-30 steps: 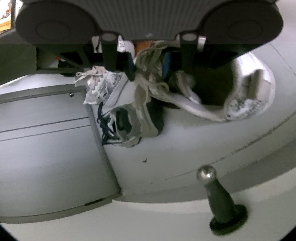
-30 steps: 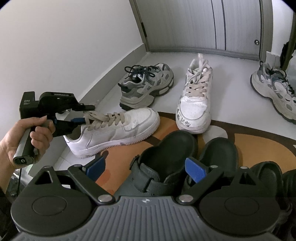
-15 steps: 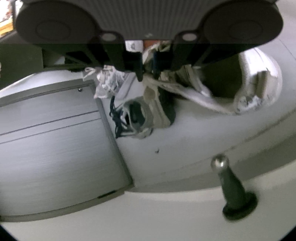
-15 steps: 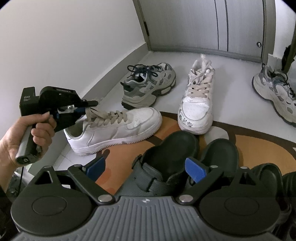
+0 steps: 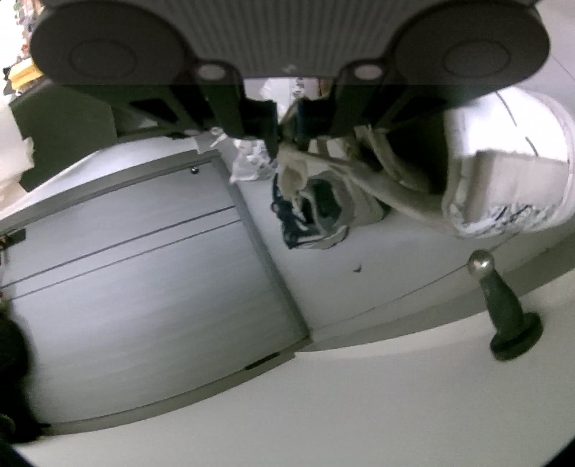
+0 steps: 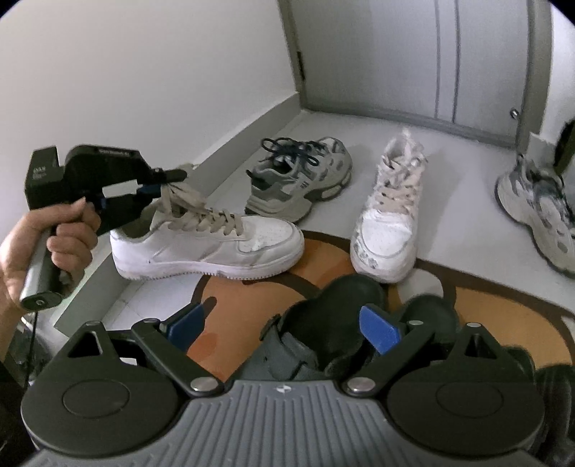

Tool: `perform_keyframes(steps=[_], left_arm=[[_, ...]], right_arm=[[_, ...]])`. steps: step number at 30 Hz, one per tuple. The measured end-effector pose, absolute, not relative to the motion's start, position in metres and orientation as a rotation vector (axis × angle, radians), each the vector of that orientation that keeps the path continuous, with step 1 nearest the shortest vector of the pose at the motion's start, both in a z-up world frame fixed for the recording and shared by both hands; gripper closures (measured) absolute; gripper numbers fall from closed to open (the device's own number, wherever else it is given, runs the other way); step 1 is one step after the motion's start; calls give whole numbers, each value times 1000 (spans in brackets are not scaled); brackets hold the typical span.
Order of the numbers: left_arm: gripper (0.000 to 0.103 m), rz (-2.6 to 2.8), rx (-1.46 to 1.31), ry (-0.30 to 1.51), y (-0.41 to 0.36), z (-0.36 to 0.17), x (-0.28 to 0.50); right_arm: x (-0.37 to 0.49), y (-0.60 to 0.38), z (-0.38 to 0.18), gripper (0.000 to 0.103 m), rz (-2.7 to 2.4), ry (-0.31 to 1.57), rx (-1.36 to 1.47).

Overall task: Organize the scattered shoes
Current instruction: 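Lift the white sneaker with the left tool toward the snakeskin sneaker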

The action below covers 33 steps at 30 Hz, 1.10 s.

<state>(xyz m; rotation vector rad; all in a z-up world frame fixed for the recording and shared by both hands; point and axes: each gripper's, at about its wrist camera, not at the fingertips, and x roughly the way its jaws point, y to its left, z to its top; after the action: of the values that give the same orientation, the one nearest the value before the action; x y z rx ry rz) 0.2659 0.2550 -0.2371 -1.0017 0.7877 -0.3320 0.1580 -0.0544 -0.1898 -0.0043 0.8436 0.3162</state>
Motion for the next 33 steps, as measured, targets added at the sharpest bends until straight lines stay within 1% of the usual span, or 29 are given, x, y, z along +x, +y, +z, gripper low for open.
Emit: perform_keyframes(steps=[8, 11, 13, 16, 23, 33], left_arm=[[94, -406, -977, 759, 255, -208, 255], [94, -432, -960, 745, 248, -198, 252], [94, -451, -948, 736, 243, -192, 250], [94, -488, -939, 728, 235, -187, 250], [94, -526, -924, 734, 223, -182, 250], [94, -570, -882, 732, 211, -178, 252]], right_arm=[[187, -21, -181, 7, 482, 795, -243], [199, -8, -181, 6, 583, 778, -390], [205, -4, -182, 5, 605, 774, -440], [218, 3, -184, 3, 660, 780, -524], [224, 22, -188, 3, 726, 752, -669], [211, 34, -196, 3, 822, 801, -583]])
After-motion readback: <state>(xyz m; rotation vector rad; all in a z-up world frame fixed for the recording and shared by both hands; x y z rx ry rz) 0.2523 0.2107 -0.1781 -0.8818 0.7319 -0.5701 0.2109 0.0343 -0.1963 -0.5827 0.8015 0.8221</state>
